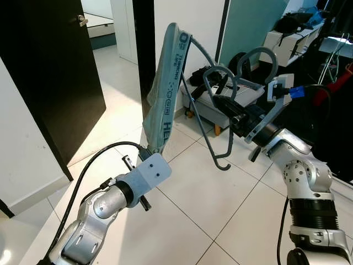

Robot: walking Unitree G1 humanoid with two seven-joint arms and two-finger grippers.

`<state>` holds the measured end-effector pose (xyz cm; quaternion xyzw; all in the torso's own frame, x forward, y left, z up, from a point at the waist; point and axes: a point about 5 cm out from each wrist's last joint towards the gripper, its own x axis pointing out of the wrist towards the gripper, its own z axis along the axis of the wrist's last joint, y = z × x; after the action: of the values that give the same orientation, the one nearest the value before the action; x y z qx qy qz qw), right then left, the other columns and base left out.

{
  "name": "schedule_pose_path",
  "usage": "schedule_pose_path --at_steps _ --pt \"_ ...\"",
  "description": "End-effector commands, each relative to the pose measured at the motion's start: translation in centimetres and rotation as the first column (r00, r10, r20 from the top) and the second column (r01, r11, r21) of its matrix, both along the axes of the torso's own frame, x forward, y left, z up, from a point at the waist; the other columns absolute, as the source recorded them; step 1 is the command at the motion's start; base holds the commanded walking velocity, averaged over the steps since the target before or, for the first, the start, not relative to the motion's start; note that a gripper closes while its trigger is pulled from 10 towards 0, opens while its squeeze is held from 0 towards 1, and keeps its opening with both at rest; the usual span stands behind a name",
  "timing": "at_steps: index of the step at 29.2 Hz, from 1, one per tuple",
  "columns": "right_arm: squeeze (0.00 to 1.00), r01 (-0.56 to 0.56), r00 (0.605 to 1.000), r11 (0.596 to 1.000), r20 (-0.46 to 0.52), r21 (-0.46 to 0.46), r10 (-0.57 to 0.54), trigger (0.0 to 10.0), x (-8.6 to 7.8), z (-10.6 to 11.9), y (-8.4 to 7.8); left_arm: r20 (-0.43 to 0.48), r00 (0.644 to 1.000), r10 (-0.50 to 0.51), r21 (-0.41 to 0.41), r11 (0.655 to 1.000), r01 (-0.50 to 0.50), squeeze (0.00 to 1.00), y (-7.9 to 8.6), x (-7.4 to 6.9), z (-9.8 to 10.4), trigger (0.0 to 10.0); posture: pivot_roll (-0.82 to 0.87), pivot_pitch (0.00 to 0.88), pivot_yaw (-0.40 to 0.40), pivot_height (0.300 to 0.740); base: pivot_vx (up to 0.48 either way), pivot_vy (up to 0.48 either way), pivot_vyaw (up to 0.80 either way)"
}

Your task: Hang hanger

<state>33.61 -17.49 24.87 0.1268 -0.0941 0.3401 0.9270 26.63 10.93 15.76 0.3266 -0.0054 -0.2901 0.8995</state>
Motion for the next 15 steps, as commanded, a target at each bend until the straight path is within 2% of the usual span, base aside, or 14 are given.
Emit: schedule_pose_path --at_steps 1,15 --pt "0.00 -0.009 1.000 1.000 0.030 0.005 0.009 10.0 -0.28 0.44 0.29 -0.029 0.999 -0.017 0.020 1.000 0.018 0.00 -0.39 0.02 -0.70 10.0 0.00 0.000 -0.012 0.740 0.000 0.000 0.00" --pt "0.00 -0.019 0.999 1.000 0.037 0.000 0.019 10.0 -0.21 0.56 0.58 -0.028 0.999 -0.029 0.028 0.999 0.030 0.00 -0.66 0.02 -0.88 10.0 0.00 0.000 -0.015 0.740 0.000 0.000 0.00"
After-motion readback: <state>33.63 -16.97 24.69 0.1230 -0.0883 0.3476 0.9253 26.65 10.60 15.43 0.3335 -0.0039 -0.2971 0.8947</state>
